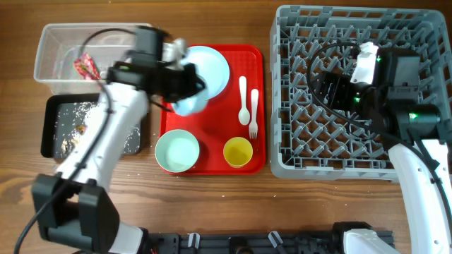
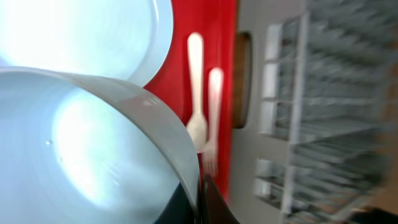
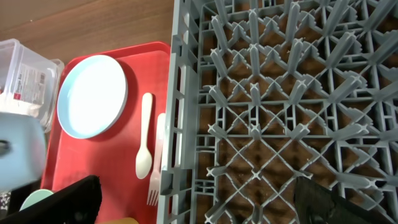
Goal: Sort waste into correct bins and load items into the dishwasher rack
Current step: 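Set the emptied light-blue bowl back on the red tray, then grasp the yellow cup with the left gripper and lift it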
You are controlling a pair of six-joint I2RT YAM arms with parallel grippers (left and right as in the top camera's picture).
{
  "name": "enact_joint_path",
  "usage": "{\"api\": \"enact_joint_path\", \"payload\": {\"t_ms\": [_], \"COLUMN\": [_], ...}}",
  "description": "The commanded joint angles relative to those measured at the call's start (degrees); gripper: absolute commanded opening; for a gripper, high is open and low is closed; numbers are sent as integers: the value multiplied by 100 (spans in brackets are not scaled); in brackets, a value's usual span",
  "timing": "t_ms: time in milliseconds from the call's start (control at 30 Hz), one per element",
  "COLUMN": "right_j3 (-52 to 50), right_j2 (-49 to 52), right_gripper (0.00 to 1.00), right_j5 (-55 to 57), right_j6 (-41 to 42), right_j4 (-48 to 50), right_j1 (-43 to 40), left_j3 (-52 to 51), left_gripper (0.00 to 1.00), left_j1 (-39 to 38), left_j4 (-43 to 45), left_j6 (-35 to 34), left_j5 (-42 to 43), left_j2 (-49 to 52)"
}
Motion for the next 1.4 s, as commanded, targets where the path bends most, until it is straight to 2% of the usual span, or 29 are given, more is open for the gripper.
{"api": "enact_joint_path", "payload": {"t_ms": [0, 267, 500, 533, 633, 733, 800, 1000, 1100, 1167, 1267, 1367], "right_j3": [114, 68, 37, 37, 37, 37, 37, 37, 37, 37, 37, 37], "right_j2": [48, 48, 50, 50, 50, 50, 50, 50, 50, 50, 52, 50], "right_gripper": [100, 100, 100, 100, 100, 100, 100, 100, 100, 100, 100, 100], "right_j5": [-33, -33, -33, -35, -35, -35, -35, -35, -35, -35, -35, -39], "right_j6": [66, 68, 68, 66, 70, 85, 101, 107, 107, 107, 109, 114], "right_j4": [33, 33, 39, 37, 61, 116, 140, 146, 151, 149, 149, 162], "right_j1": [-24, -22, -24, -24, -22, -24, -22, -22, -22, -22, -22, -22], "left_j3": [55, 46, 33, 35, 37, 142, 291, 859, 1034, 1032, 986, 669], "left_gripper": [4, 4, 6, 9, 33, 47, 51, 56, 58, 60, 60, 59], "left_j1": [-732, -1449, -1541, -1541, -1541, -1539, -1534, -1534, -1534, -1534, -1602, -1799], "left_j4": [-24, -249, -326, -323, -299, -367, -470, -997, -1427, -1799, -2238, -2253], "left_j6": [-72, -74, -72, -72, -72, -68, -46, 66, 621, 708, 704, 516], "left_j5": [-1759, -1908, -2068, -2068, -2041, -2022, -2017, -1803, -1252, -1115, -1110, -1032], "left_j2": [391, 1058, 1309, 1309, 1307, 1294, 1257, 929, 708, 610, 634, 636]}}
